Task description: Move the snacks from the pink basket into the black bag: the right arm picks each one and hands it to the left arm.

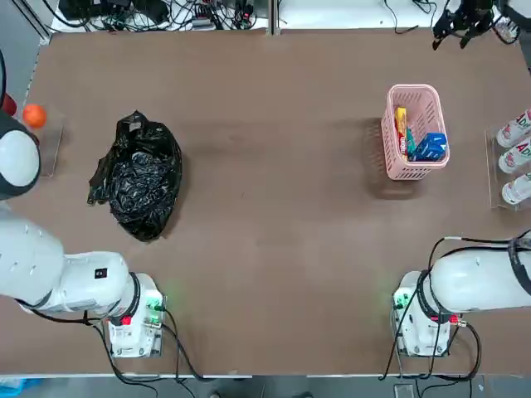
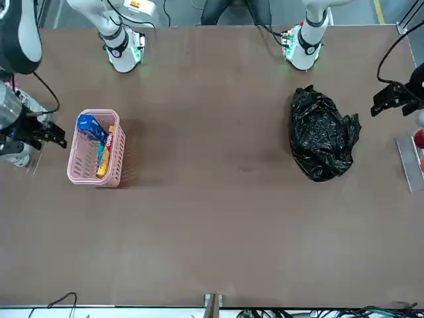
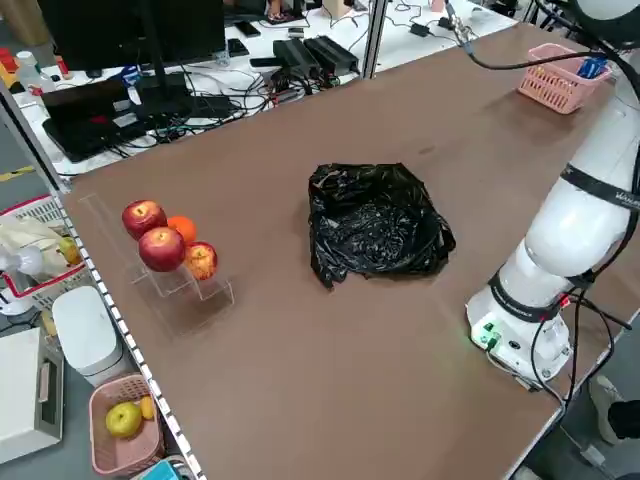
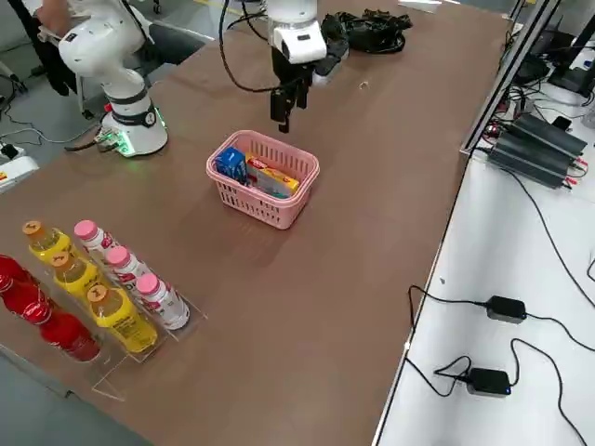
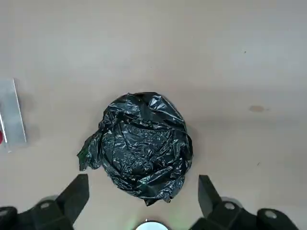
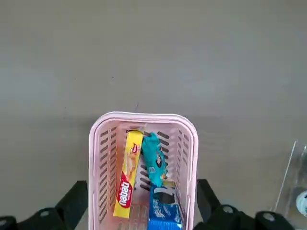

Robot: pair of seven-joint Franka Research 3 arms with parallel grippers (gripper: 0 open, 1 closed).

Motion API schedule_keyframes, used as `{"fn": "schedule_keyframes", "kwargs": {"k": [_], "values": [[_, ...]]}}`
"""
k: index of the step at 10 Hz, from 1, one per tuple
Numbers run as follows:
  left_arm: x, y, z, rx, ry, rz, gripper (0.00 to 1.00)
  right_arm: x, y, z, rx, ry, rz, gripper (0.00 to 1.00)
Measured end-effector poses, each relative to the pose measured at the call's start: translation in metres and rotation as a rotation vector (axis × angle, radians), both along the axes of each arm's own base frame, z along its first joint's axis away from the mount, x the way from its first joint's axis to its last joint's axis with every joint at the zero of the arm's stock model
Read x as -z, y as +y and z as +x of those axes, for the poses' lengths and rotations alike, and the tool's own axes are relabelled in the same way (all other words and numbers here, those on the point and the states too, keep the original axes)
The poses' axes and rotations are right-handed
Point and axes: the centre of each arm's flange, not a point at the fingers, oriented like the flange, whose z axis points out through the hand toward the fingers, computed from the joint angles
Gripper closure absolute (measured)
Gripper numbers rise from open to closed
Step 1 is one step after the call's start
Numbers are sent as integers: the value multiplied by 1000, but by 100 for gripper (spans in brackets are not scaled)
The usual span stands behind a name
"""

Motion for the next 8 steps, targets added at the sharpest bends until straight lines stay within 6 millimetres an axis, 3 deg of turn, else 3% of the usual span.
{"fn": "schedule_keyframes", "kwargs": {"k": [3, 5, 8], "values": [[4, -1, 2, 2, 6, -1, 0, 37, 0, -8, 2, -17, -1, 0], [6, -1, 3, 2, 10, -1, 0, 61, -2, -27, 3, -60, 0, 0], [11, 0, 6, 1, 18, -2, 0, 73, -18, -49, -42, -60, 0, 0]]}}
